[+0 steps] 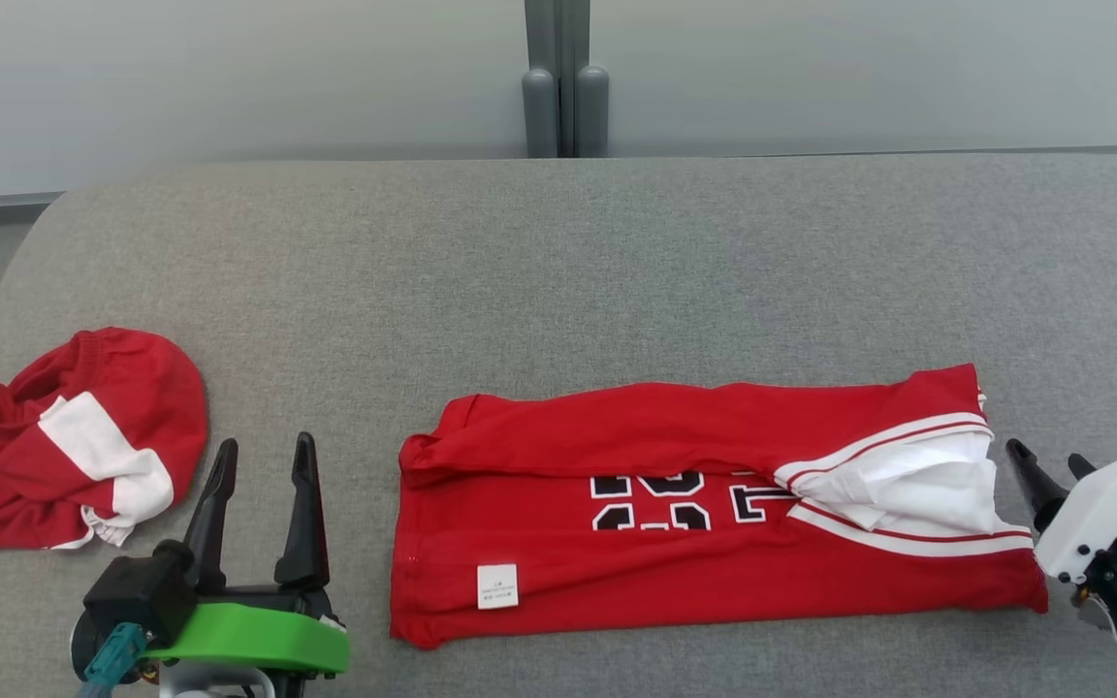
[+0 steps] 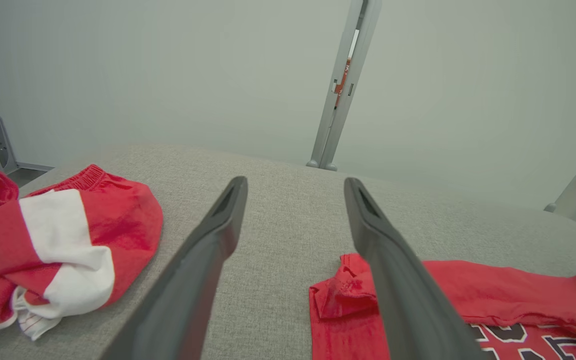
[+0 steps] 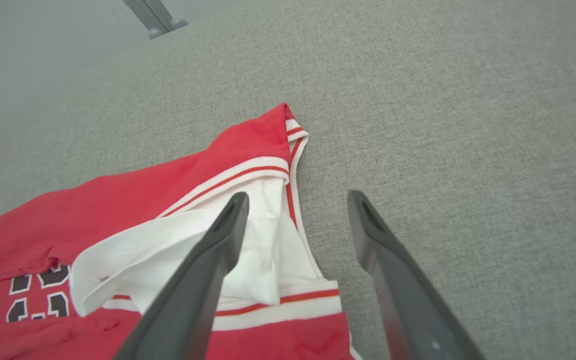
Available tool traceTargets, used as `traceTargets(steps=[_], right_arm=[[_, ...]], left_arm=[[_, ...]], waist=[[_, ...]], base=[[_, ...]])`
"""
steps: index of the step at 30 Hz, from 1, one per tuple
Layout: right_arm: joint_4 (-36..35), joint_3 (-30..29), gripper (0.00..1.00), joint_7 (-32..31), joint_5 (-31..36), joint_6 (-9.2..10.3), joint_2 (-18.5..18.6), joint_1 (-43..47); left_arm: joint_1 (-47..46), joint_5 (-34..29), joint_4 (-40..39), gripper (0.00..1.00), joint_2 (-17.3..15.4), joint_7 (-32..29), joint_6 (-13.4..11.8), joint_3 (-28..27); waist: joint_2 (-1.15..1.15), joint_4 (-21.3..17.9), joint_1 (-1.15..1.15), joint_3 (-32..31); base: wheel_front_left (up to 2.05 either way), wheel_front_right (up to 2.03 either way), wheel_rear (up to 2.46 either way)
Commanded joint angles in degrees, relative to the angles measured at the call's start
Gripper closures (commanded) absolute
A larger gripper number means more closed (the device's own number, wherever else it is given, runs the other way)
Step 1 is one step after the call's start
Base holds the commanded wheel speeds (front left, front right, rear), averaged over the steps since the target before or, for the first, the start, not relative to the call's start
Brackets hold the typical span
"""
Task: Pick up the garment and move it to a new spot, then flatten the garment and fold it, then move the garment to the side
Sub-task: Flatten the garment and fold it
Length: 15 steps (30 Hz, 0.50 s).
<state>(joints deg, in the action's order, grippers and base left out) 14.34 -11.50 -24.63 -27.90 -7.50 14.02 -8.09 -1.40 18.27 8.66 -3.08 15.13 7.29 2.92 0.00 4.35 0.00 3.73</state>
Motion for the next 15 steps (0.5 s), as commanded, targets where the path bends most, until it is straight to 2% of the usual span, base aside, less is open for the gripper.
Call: traceTargets(steps=[1,15], right_arm=[[1.41,0.11,0.00,-0.07,0.84,0.03,-0.24,-1.57],[17.27,0.69,0.00,1.58,3.15,0.03,-2.50,-7.47]], left_arm=[[0.53,0.07,-0.38,0.00,0.09,0.00,0.21,0.50],[-1.60,0.27,-0.03,0.00,0.14,-0.01,0.24,3.29]], waist=[[0.00,0.28,0.00,0.33],[0.00,2.98,0.00,2.31]], base=[[0.00,0.00,0.00],[0.00,0.00,0.00]])
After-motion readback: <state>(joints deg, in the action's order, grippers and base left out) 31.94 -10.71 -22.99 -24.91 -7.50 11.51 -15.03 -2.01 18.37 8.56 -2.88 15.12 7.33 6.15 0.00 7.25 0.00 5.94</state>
